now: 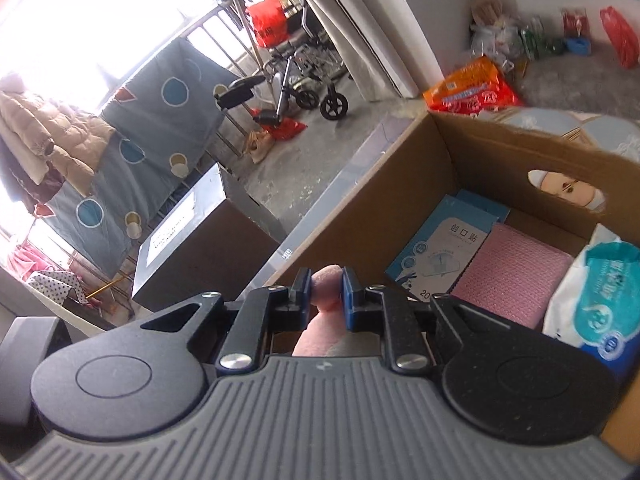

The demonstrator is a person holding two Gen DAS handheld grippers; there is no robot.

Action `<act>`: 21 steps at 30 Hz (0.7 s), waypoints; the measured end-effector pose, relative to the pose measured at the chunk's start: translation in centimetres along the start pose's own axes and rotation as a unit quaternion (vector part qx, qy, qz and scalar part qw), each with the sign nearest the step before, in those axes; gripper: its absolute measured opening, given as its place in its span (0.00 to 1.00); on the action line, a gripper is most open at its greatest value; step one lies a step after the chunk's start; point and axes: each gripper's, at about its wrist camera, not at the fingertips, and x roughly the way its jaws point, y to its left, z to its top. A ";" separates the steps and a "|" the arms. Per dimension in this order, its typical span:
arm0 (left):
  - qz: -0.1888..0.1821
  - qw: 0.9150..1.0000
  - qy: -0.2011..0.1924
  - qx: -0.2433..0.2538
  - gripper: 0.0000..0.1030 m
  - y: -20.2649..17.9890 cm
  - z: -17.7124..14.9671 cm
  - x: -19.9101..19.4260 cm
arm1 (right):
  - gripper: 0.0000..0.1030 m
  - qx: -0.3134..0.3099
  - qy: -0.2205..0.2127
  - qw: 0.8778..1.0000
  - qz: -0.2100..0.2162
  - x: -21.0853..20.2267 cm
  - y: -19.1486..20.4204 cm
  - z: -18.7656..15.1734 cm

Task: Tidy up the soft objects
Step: 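Lower the plush toy into the box and open the right gripper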

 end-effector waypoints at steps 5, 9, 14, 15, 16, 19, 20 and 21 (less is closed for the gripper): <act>0.014 0.999 0.017 -0.029 0.78 2.3 0.5 0.9 | 0.13 0.025 0.025 0.999 0.001 4.4 -2.1 0.9; 0.024 0.999 0.017 -0.037 0.78 3.0 0.5 0.7 | 0.12 0.039 0.033 0.999 0.009 6.3 -2.8 1.2; 0.017 0.998 0.014 -0.052 0.79 3.7 -0.1 -0.2 | 0.12 0.034 0.021 0.999 0.005 6.8 -2.3 1.7; 0.018 0.998 0.013 -0.053 0.80 3.9 -0.1 -0.1 | 0.12 0.033 0.016 0.999 0.002 6.8 -2.2 1.8; 0.019 0.998 0.014 -0.055 0.80 4.2 -0.1 0.1 | 0.12 0.030 0.013 0.999 -0.003 6.9 -2.1 1.8; 0.026 0.998 0.020 -0.061 0.79 4.6 -0.3 0.4 | 0.16 0.032 0.016 0.999 -0.016 7.5 -2.2 1.6; 0.025 0.998 0.020 -0.059 0.79 4.6 -0.3 0.3 | 0.20 0.038 0.029 0.999 -0.011 7.9 -2.4 1.5; 0.025 0.998 0.019 -0.057 0.79 4.6 -0.4 0.3 | 0.24 0.050 0.043 0.998 -0.004 8.3 -2.8 1.4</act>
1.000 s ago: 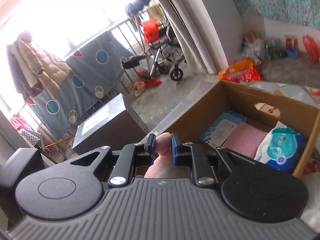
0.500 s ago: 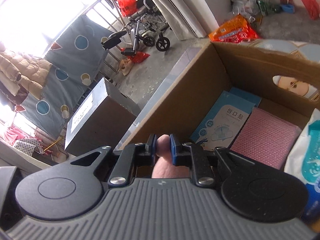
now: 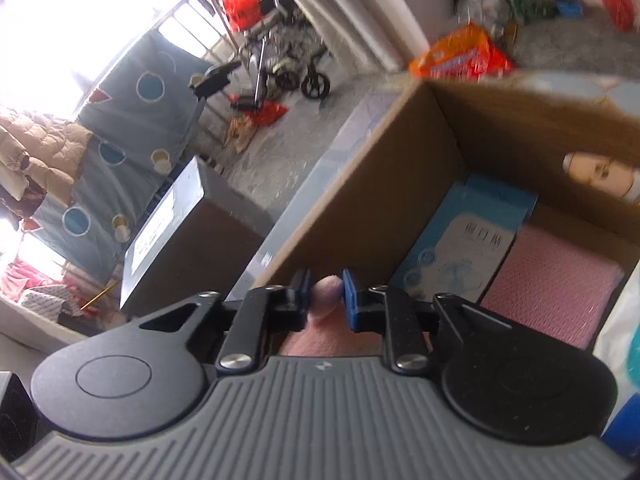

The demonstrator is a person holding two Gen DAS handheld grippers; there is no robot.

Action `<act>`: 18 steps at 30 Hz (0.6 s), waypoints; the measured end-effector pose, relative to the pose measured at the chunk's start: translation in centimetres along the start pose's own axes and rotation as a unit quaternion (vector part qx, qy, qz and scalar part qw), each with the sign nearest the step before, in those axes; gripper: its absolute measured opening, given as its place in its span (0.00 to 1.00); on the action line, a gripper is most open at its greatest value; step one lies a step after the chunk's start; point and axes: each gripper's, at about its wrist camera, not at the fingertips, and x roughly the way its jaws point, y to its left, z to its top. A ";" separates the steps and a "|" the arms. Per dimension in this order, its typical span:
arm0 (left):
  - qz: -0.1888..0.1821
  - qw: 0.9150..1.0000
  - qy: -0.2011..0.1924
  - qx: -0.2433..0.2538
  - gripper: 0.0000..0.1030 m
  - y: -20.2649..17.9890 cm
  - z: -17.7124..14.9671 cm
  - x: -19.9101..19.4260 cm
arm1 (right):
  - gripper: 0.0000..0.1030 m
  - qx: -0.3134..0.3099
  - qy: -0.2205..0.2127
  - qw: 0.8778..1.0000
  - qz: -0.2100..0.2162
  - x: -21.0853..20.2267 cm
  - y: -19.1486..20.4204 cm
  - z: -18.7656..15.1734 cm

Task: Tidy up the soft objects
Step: 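Lower the plush toy into the box and open the right gripper, then move the right gripper to the blue checked towel and grasp it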

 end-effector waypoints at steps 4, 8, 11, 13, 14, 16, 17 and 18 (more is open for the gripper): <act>-0.008 1.000 -0.001 -0.009 0.81 0.2 0.0 -0.2 | 0.44 0.017 -0.008 1.000 -0.006 -0.6 -0.5 -0.1; -0.012 1.000 -0.012 -0.009 0.83 -0.4 -0.3 -1.3 | 0.52 0.009 -0.035 0.999 -0.001 -3.3 -0.1 0.0; -0.015 0.999 -0.030 -0.008 0.86 -1.0 -0.5 -2.5 | 0.57 -0.008 -0.055 0.998 0.003 -6.5 0.5 -0.4; -0.015 0.999 -0.045 0.000 0.88 -1.7 -0.9 -3.6 | 0.63 -0.020 -0.072 0.997 0.004 -9.2 0.8 -1.1; -0.015 0.998 -0.054 0.005 0.89 -1.9 -1.1 -4.3 | 0.67 -0.024 -0.081 0.996 0.007 -10.8 0.8 -1.5; -0.018 0.997 -0.075 0.016 0.91 -2.9 -1.8 -5.9 | 0.73 -0.034 -0.102 0.994 0.014 -14.3 0.8 -2.9; -0.020 0.996 -0.086 0.022 0.91 -3.4 -2.2 -6.8 | 0.75 -0.038 -0.110 0.993 0.017 -16.2 0.7 -3.7; -0.025 0.995 -0.096 0.030 0.92 -4.0 -2.7 -7.7 | 0.76 -0.040 -0.117 0.992 0.017 -18.1 0.5 -4.7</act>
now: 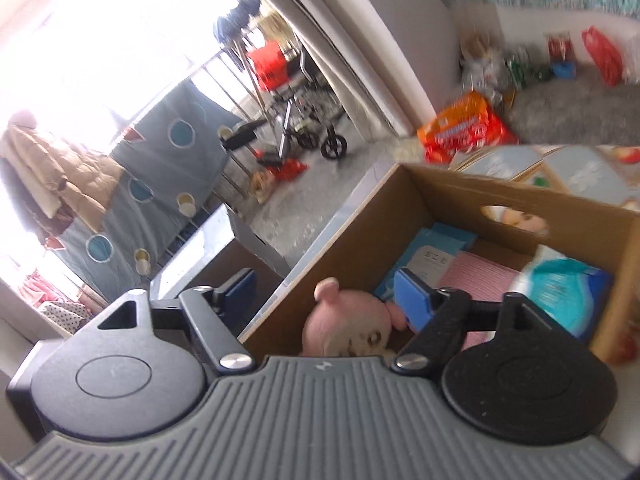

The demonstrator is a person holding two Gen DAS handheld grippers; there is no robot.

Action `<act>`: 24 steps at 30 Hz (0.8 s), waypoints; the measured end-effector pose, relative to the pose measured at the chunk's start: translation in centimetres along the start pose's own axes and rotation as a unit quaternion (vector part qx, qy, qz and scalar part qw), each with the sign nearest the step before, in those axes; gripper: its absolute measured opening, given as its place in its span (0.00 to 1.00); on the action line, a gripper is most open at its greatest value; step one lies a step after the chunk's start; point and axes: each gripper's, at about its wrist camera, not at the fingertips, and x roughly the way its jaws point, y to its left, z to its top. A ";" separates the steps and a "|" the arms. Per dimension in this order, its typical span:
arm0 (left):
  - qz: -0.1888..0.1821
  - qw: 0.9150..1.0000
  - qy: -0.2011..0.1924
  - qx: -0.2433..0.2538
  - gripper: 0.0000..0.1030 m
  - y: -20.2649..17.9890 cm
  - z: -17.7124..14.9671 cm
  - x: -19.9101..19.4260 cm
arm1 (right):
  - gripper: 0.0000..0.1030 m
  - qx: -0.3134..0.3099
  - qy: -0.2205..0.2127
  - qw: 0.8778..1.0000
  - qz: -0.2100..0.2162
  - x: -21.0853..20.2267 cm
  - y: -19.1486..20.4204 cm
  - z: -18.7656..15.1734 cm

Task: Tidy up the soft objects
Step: 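Move the right gripper to the blue checked towel and grasp it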

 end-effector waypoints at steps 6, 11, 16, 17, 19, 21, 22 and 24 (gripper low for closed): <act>-0.081 0.995 -0.046 0.030 0.96 -4.7 -2.2 -5.1 | 0.79 0.001 -0.032 0.998 -0.056 -13.2 -1.6 -4.7; -0.151 0.985 -0.068 0.055 0.97 -10.0 -4.3 -7.0 | 0.81 0.001 -0.079 0.985 -0.153 -24.1 -3.6 -8.9; -0.207 0.973 -0.066 0.075 0.97 -16.2 -6.4 -6.0 | 0.81 0.037 -0.123 0.967 -0.219 -32.7 -7.3 -13.3; -0.214 0.971 -0.064 0.081 0.97 -17.5 -6.8 -5.5 | 0.81 0.047 -0.129 0.963 -0.230 -33.7 -8.3 -14.1; -0.224 0.968 -0.057 0.096 0.97 -20.0 -7.7 -4.3 | 0.81 0.065 -0.134 0.955 -0.256 -35.5 -10.3 -15.6; -0.232 0.965 -0.052 0.113 0.96 -22.2 -8.5 -3.3 | 0.81 0.082 -0.136 0.948 -0.274 -36.4 -12.5 -17.0; -0.233 0.964 -0.050 0.122 0.96 -23.3 -9.0 -2.7 | 0.81 0.092 -0.136 0.946 -0.279 -36.7 -13.6 -17.5; -0.238 0.961 -0.040 0.137 0.92 -25.1 -9.7 -1.6 | 0.81 0.107 -0.135 0.944 -0.283 -36.8 -15.8 -18.3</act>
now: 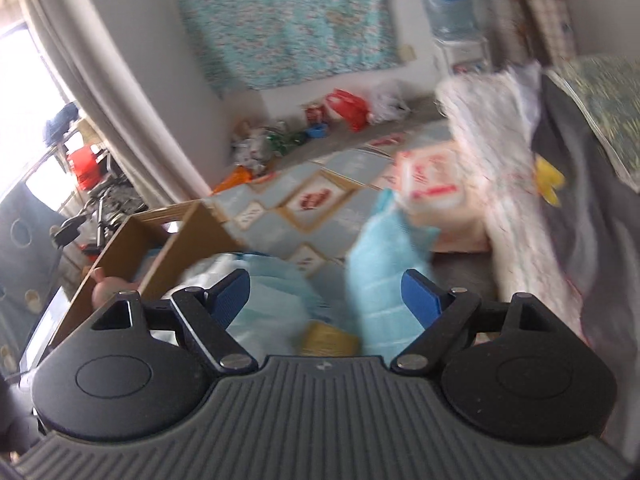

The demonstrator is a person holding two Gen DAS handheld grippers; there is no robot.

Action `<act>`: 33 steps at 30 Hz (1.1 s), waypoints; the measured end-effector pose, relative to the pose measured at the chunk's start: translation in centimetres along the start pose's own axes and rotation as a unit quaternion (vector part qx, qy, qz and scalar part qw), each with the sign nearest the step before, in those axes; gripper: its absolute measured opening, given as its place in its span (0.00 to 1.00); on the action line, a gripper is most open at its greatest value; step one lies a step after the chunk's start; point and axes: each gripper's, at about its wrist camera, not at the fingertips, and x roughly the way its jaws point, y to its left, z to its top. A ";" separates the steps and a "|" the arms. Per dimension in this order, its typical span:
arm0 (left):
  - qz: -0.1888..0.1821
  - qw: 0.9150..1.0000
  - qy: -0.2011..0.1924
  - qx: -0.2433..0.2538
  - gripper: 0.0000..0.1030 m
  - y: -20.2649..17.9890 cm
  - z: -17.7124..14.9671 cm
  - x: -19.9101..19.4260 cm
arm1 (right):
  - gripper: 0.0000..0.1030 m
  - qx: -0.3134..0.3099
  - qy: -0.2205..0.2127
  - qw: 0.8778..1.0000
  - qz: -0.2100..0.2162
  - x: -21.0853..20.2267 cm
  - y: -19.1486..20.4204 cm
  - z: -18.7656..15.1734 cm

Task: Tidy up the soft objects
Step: 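Move the right gripper to the blue checked towel and grasp it, then lift the blue towel with the right gripper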

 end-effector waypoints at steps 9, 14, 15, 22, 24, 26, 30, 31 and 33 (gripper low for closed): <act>-0.016 0.999 0.034 0.013 0.87 -1.3 -1.4 4.2 | 0.79 -0.010 0.035 0.998 -0.043 8.6 -3.9 0.1; -0.018 0.999 0.042 0.022 0.86 -1.4 -1.7 4.6 | 0.39 0.000 0.056 0.998 -0.033 11.1 -5.0 -0.2; -0.017 0.999 0.042 0.023 0.86 -1.3 -1.8 4.6 | 0.35 -0.001 0.056 0.998 -0.028 11.3 -5.0 -0.4; -0.020 0.999 0.040 0.017 0.86 -1.2 -2.3 3.9 | 0.06 -0.040 0.017 0.998 -0.045 8.9 -2.0 -0.4; -0.021 0.999 0.040 0.018 0.87 -1.3 -2.6 3.4 | 0.06 -0.058 -0.001 0.997 -0.050 7.8 -0.6 -0.2; -0.022 0.999 0.039 0.019 0.87 -1.3 -2.9 2.9 | 0.06 -0.076 -0.019 0.995 -0.056 6.6 0.6 0.1; -0.020 0.999 0.036 0.013 0.87 -1.2 -3.4 1.6 | 0.06 -0.090 -0.050 0.993 -0.055 3.7 2.5 0.8; -0.018 0.999 0.034 0.011 0.87 -1.1 -3.5 1.2 | 0.06 -0.089 -0.056 0.993 -0.050 2.9 2.9 0.9; -0.014 1.000 0.027 0.008 0.87 -0.8 -3.6 0.5 | 0.06 -0.088 -0.063 0.993 -0.041 1.5 3.7 0.8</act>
